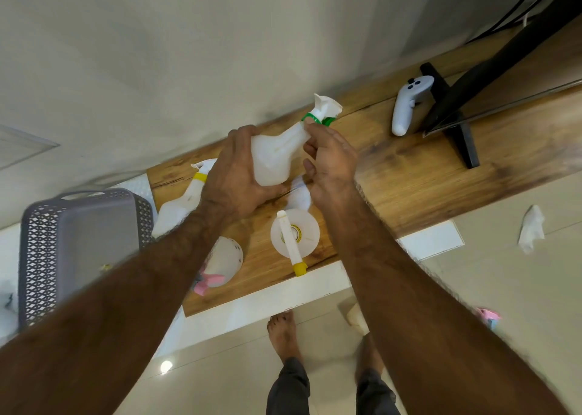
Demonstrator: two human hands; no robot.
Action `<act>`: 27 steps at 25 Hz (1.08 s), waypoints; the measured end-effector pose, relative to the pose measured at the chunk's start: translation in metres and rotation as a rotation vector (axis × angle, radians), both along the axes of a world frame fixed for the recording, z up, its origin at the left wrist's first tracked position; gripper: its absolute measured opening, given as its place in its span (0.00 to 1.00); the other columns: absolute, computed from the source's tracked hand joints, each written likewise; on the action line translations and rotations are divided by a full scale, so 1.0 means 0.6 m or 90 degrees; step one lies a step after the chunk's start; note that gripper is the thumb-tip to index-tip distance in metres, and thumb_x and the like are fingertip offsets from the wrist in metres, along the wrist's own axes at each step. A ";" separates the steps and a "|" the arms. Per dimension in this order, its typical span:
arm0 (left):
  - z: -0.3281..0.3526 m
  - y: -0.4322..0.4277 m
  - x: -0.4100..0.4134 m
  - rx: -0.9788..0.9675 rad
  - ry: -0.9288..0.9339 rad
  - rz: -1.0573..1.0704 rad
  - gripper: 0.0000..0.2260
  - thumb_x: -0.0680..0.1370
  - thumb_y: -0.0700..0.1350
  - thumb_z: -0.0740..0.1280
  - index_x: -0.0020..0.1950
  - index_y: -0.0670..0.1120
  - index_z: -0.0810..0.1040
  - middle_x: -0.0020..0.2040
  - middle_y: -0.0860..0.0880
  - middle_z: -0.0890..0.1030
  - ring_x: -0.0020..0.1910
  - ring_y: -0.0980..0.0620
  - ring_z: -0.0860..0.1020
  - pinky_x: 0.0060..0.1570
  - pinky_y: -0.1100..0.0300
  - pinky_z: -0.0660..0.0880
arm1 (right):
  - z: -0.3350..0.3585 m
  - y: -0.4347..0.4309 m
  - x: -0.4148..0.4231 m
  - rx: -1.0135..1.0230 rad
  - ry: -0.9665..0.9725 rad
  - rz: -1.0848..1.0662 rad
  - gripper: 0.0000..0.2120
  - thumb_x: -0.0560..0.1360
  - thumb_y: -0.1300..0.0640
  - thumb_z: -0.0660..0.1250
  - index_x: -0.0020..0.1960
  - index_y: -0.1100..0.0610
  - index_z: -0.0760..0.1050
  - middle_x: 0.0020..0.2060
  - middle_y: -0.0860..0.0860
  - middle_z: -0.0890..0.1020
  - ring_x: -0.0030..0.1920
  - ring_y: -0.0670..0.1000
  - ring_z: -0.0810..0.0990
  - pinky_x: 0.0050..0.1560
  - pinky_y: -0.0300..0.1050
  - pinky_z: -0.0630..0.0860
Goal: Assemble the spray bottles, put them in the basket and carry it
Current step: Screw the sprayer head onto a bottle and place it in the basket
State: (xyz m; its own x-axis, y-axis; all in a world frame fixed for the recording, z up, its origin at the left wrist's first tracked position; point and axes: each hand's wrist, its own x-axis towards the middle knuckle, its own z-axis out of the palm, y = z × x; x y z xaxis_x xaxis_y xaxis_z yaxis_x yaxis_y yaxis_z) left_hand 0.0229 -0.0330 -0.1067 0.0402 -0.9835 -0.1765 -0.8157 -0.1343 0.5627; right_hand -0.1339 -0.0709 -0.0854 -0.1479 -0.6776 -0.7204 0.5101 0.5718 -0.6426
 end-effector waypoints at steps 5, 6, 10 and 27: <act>0.004 0.009 -0.020 0.020 -0.015 0.029 0.49 0.62 0.59 0.83 0.76 0.48 0.63 0.71 0.45 0.72 0.66 0.43 0.74 0.59 0.43 0.80 | 0.006 0.011 -0.009 -0.027 -0.014 -0.008 0.12 0.72 0.59 0.77 0.54 0.56 0.84 0.56 0.56 0.86 0.57 0.55 0.84 0.52 0.46 0.80; 0.007 0.008 -0.025 0.022 -0.024 0.029 0.49 0.62 0.61 0.82 0.76 0.48 0.63 0.71 0.45 0.72 0.67 0.43 0.75 0.60 0.43 0.80 | 0.009 0.013 -0.011 -0.034 -0.018 -0.021 0.11 0.72 0.60 0.78 0.53 0.56 0.84 0.56 0.57 0.86 0.54 0.54 0.84 0.50 0.45 0.80; 0.029 0.000 -0.044 0.040 0.044 0.014 0.50 0.57 0.68 0.76 0.74 0.52 0.65 0.65 0.50 0.76 0.61 0.48 0.76 0.55 0.51 0.79 | 0.024 0.008 -0.022 -0.082 -0.029 -0.070 0.07 0.71 0.63 0.77 0.48 0.56 0.84 0.55 0.60 0.86 0.54 0.58 0.85 0.54 0.51 0.82; 0.073 -0.008 -0.088 -0.042 -0.081 -0.031 0.48 0.68 0.59 0.74 0.83 0.46 0.57 0.72 0.41 0.70 0.68 0.40 0.71 0.61 0.47 0.74 | 0.060 -0.020 -0.050 -0.096 0.005 -0.050 0.03 0.73 0.64 0.75 0.44 0.59 0.81 0.51 0.62 0.87 0.53 0.63 0.87 0.52 0.62 0.84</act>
